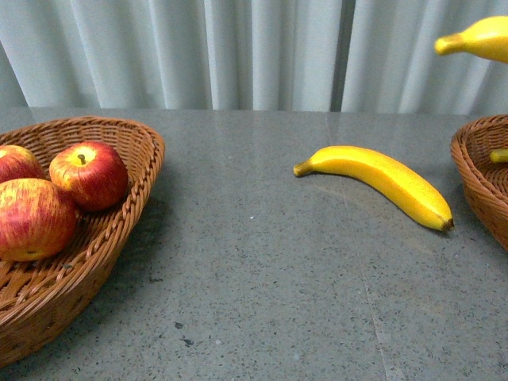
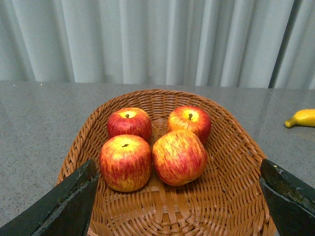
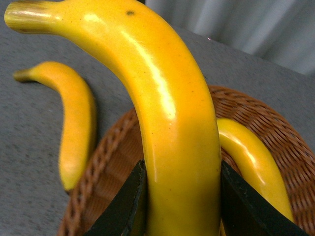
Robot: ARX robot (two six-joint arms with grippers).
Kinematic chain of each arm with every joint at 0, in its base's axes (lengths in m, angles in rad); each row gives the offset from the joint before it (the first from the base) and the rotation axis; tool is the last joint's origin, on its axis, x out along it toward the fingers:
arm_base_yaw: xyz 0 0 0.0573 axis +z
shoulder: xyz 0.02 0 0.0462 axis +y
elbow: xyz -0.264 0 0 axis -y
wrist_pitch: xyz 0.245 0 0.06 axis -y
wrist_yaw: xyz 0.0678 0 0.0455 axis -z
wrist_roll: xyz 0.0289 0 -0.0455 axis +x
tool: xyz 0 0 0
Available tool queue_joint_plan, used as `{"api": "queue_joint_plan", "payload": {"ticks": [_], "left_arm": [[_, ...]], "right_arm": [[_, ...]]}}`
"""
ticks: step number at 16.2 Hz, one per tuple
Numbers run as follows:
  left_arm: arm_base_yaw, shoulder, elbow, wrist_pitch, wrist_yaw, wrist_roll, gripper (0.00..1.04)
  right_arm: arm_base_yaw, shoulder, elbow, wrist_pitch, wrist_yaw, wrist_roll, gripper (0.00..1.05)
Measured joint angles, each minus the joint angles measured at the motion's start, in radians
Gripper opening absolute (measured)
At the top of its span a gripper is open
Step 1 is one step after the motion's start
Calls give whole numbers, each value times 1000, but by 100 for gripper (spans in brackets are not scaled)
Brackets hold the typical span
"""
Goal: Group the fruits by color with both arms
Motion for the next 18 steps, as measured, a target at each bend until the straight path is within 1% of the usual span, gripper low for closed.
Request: {"api": "queue_joint_plan", "payload": {"ticks": [1, 3, 8, 10, 11, 12, 13, 14, 16, 18], "left_arm": [[0, 0, 0, 0, 0, 0, 98], [0, 0, 0, 0, 0, 0, 98], [0, 0, 0, 0, 0, 0, 98], [0, 0, 0, 0, 0, 0, 98], [0, 0, 0, 0, 0, 0, 98], [0, 0, 0, 0, 0, 0, 98], [0, 0, 0, 0, 0, 0, 98], [0, 0, 0, 0, 0, 0, 98], [0, 0, 0, 0, 0, 0, 98], [0, 0, 0, 0, 0, 0, 98]], "right_arm": [[-71, 1, -18, 11, -24, -39, 34], [-159, 2, -33, 23, -70, -88, 34], [-242, 2, -69, -18, -133, -204, 34], [-256, 0, -68, -22, -142, -215, 59], [-255, -7, -68, -31, -146, -215, 74], [-245, -32, -60, -49, -156, -211, 94], [-231, -51, -48, -62, -159, -202, 100], [-206, -75, -33, -74, -159, -187, 97], [-93, -141, -8, -121, -153, -142, 98], [84, -151, 39, -124, -87, -89, 98]]}}
